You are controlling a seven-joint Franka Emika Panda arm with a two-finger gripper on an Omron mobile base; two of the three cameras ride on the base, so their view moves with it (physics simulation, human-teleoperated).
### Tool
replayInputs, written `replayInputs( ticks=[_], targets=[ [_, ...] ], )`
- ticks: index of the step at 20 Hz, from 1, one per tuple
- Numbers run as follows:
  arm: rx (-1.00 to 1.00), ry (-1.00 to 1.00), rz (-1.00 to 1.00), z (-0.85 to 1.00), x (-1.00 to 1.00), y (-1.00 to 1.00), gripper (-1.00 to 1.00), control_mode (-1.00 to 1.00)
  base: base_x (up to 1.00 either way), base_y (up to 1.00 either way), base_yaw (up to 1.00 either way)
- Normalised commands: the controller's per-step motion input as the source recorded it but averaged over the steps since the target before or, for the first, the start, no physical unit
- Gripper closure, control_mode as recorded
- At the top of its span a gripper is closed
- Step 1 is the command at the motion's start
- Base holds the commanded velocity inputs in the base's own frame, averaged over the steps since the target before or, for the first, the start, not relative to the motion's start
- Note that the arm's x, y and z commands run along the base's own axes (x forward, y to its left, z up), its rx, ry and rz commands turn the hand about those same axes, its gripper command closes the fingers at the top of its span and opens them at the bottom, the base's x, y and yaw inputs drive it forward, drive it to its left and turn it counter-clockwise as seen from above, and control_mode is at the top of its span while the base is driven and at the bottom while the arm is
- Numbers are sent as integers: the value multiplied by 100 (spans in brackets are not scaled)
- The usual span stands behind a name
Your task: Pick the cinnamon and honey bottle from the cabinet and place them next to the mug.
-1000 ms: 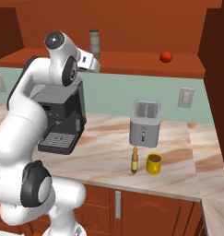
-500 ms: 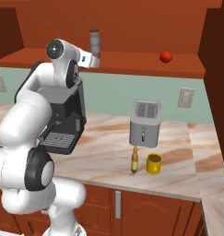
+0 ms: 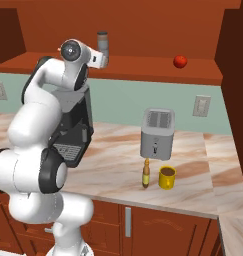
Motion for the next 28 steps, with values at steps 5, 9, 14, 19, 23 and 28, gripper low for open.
replayInputs(
  ticks=[5, 9, 14, 19, 23, 28],
  targets=[
    [-2, 8, 11, 45, 0, 0, -100, -100, 0, 0, 0],
    [-17, 9, 0, 2, 1, 10, -100, -100, 0, 0, 0],
    [-21, 20, -5, 0, 4, 1, -100, -100, 0, 0, 0],
    [-13, 12, -9, 0, 13, 0, -100, -100, 0, 0, 0],
    [-2, 20, -10, 0, 16, 0, -100, -100, 0, 0, 0],
    [1, 0, -8, -9, 25, 0, -100, -100, 0, 0, 0]
  ],
)
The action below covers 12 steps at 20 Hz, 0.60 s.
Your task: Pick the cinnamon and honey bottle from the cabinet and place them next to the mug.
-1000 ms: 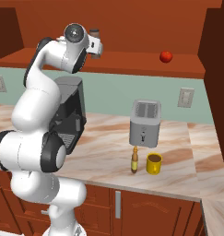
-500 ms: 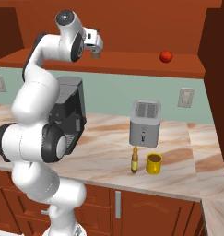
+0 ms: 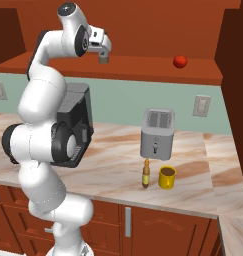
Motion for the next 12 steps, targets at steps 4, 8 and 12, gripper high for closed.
replayInputs(
  ticks=[4, 8, 12],
  targets=[
    [1, -5, -5, -2, 43, 0, -100, -100, 0, 0, 0],
    [3, -13, -5, -16, 33, 0, -100, -100, 0, 0, 0],
    [4, -8, -1, 0, 18, 0, -100, -100, 0, 0, 0]
  ],
)
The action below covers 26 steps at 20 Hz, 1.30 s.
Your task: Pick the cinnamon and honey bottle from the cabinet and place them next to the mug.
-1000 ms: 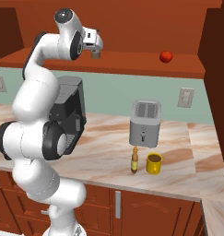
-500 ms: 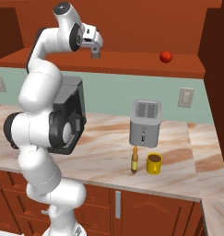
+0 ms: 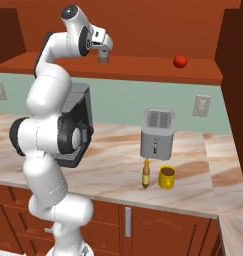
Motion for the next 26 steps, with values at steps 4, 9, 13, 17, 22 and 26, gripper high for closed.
replayInputs(
  ticks=[4, 9, 13, 17, 22, 26],
  targets=[
    [3, -2, 0, 0, 15, -4, -100, -100, 0, 0, 0],
    [2, 0, 0, -1, 0, -20, -100, -100, 0, 0, 0],
    [1, 0, 0, 0, 0, -9, -100, -100, 0, 0, 0],
    [2, 0, 0, -16, 0, 0, -100, -100, 0, 0, 0],
    [0, 0, 0, -22, 0, 0, -100, -100, 0, 0, 0],
    [0, 0, 0, 0, 1, 0, -100, -100, 0, 0, 0]
  ],
)
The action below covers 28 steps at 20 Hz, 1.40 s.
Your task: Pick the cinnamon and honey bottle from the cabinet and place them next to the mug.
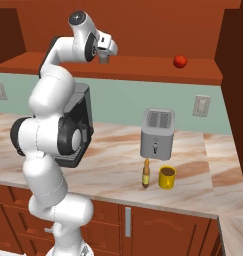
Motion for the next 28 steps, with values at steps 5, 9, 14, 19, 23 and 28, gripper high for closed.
replayInputs(
  ticks=[5, 9, 14, 19, 23, 28],
  targets=[
    [0, 0, 0, 0, 18, 0, -100, -100, 0, 0, 0],
    [0, 0, 0, 0, 26, 0, -100, -100, 0, 0, 0],
    [0, 0, 0, 0, 23, 0, -100, -100, 0, 0, 0],
    [0, 0, 0, 0, 19, 0, -100, -100, 0, 0, 0],
    [0, 1, 0, 0, 22, 0, -100, -100, 0, 0, 0],
    [0, 0, 0, 0, 0, 0, -100, -100, 0, 0, 0]
  ],
)
